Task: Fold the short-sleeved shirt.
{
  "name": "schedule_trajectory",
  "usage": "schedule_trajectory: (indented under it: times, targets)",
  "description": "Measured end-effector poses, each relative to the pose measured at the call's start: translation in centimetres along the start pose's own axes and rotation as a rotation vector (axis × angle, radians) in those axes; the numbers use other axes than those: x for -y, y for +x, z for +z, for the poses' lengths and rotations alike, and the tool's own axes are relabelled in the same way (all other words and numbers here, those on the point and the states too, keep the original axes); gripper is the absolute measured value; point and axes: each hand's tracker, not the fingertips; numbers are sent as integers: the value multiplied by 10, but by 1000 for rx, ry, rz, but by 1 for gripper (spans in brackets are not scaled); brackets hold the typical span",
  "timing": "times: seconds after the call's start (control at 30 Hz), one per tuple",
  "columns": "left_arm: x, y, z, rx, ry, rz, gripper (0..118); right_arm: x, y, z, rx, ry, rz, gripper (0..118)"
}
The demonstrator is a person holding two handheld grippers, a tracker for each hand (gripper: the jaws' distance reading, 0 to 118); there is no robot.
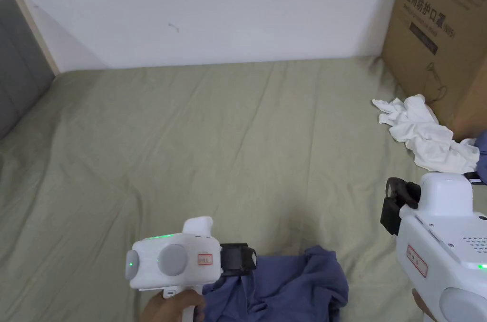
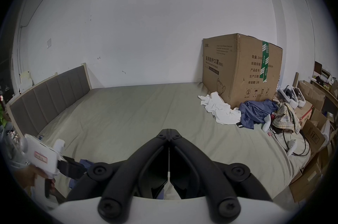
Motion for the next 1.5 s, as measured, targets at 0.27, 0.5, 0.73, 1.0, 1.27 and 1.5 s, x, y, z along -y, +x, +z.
schedule_trajectory:
  times: [0.27,0.5,0.73,1.0,1.27,1.5]
  targets:
    - [-10,-47,44,-98,127,40,118,-5,-6,-1,-17,10,-5,2]
    - [8,-81,37,-204,229,56,66,-6,-8,-1,-20,7,6,2]
    - [31,-84,11,-185,195,40,6,-5,-3,-1,-10,-2,-1,2]
    - [63,-47,-31,-194,73,-126,6,-2,6,-1,2,-11,-13,2]
    - [69,-12,-52,-163,32,-214,6,5,17,0,22,-24,-25,2]
    - [73,14,-67,-111,7,-219,6,5,19,1,28,-31,-31,2]
